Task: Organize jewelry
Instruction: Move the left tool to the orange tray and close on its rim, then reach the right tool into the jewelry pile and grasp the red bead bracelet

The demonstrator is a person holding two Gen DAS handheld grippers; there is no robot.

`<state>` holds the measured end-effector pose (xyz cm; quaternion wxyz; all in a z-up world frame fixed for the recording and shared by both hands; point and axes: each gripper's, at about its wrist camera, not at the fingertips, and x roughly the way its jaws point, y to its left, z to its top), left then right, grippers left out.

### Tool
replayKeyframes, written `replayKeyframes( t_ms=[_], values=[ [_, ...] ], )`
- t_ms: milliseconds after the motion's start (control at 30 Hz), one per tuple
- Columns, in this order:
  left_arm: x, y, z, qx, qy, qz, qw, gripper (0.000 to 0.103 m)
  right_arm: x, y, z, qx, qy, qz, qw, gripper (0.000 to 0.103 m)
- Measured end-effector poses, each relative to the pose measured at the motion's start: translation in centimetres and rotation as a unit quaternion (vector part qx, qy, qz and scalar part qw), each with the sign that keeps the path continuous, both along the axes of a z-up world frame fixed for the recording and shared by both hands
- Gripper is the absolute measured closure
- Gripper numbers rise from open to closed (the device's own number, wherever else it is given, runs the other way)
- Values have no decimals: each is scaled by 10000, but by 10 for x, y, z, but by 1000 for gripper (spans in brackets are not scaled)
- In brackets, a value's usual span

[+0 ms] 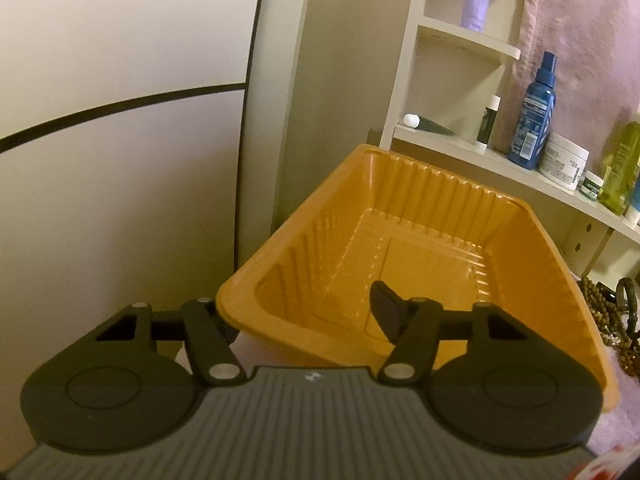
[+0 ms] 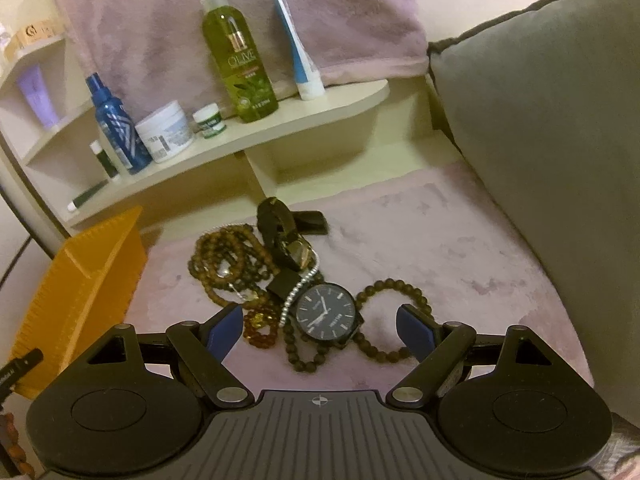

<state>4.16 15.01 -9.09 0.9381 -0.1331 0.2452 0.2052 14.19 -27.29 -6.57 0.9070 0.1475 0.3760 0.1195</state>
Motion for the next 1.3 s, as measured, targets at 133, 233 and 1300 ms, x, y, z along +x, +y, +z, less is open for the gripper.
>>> replayKeyframes(
  t_ms=[133,233,1300],
  values=[
    [3,0,-2,2,-24,80,10000,45,2,3,-1,-75,44,62,9999,19],
    [3,1,-2,79,-20,142,9999,52,3,7,-1,-207,2,87,9997,19],
    [-4,-20,32,1397,27,-177,9900,85,0,43,-14,-675,-298,1546,9852,63]
  ],
)
